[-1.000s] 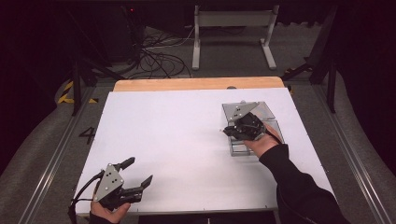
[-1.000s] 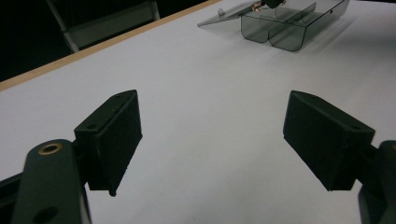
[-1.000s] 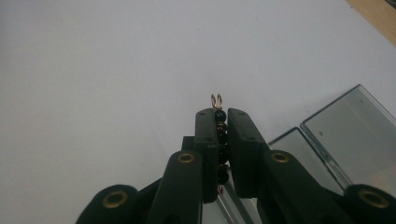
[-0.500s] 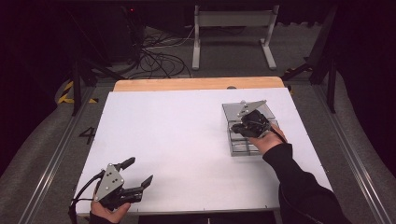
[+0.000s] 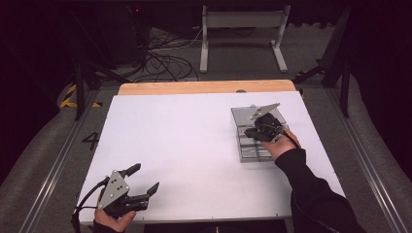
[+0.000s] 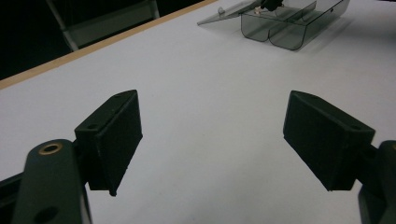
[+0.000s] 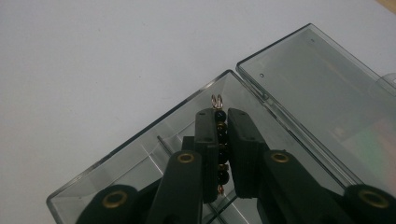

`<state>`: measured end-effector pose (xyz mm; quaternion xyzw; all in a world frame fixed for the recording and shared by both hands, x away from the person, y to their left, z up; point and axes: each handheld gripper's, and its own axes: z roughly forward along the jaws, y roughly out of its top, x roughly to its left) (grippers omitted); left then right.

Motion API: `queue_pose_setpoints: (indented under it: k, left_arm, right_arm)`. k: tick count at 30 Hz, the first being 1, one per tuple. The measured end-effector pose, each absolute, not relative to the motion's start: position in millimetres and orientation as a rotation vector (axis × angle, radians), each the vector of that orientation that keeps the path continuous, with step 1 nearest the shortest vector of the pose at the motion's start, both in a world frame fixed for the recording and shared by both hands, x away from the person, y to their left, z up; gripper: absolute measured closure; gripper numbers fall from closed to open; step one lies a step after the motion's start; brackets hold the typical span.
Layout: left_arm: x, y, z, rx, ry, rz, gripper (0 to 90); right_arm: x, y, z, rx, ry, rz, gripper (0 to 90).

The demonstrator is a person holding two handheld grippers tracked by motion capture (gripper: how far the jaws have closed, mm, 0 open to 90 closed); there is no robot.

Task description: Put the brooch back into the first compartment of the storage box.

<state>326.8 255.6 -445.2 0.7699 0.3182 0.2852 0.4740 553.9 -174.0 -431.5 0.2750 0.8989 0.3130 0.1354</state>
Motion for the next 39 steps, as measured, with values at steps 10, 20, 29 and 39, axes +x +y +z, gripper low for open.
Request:
queue_pose_setpoints:
  k: [10,20,29,39]
  left_arm:
    - [327,256,-445,1.883,0.779,0.698,20.2]
    - [327,256,-445,1.881,0.780,0.698,20.2]
    - [327,256,-445,1.882,0.779,0.698,20.2]
    - [327,256,-445,1.881,0.780,0.696,20.3]
  right_arm:
    - [557,-174,-435,0.820,2.599,0.918,79.9]
    - [557,-176,-434,0.839,2.580,0.946,72.6]
    - [545,-175,-420,0.798,2.534,1.007,58.3]
    - [522,-171,-397,0.731,2.493,1.110,46.3]
